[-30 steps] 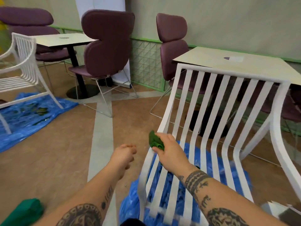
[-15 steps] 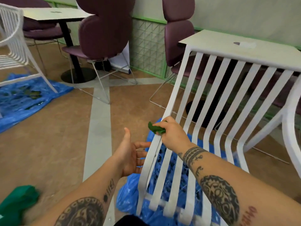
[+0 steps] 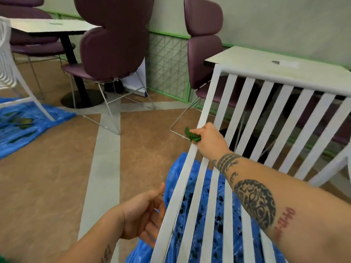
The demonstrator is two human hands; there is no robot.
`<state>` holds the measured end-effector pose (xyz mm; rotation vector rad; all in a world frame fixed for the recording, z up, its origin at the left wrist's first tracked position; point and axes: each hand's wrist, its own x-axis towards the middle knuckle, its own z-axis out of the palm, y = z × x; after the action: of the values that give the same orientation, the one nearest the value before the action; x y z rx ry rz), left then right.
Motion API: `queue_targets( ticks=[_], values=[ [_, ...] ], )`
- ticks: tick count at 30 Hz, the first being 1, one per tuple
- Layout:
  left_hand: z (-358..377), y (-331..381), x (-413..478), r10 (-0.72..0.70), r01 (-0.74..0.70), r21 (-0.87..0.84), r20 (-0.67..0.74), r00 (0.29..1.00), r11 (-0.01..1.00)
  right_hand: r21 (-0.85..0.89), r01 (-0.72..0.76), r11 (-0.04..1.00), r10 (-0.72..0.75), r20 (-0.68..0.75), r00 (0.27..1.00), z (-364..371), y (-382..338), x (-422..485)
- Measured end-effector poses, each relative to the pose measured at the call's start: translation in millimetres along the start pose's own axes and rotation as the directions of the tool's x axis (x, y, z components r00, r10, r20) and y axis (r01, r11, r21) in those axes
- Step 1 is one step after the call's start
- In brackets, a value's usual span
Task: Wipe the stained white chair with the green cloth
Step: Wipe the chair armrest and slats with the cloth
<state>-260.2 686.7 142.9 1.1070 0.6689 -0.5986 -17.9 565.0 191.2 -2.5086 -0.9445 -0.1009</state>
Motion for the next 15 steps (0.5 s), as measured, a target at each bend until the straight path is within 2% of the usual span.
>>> queue_targets(
  ticks=[4,9,15],
  values=[
    [12,26,14,0.07,-0.077,-0.058,-0.108,0.992,0.995,-0.004,-0.028,1.0,0.028,-0.119,0.992,-18,5,42],
    [31,35,22,0.127,-0.129,-0.145,-0.017,0.992,0.981,-0.222,0.015,0.975,0.005,0.091,0.996,-14,2,50],
    [39,23,23,0.126,-0.133,-0.35,-0.042,0.991,0.927,-0.212,0.088,0.973,-0.037,0.233,0.972,4,-18,-6]
  ],
)
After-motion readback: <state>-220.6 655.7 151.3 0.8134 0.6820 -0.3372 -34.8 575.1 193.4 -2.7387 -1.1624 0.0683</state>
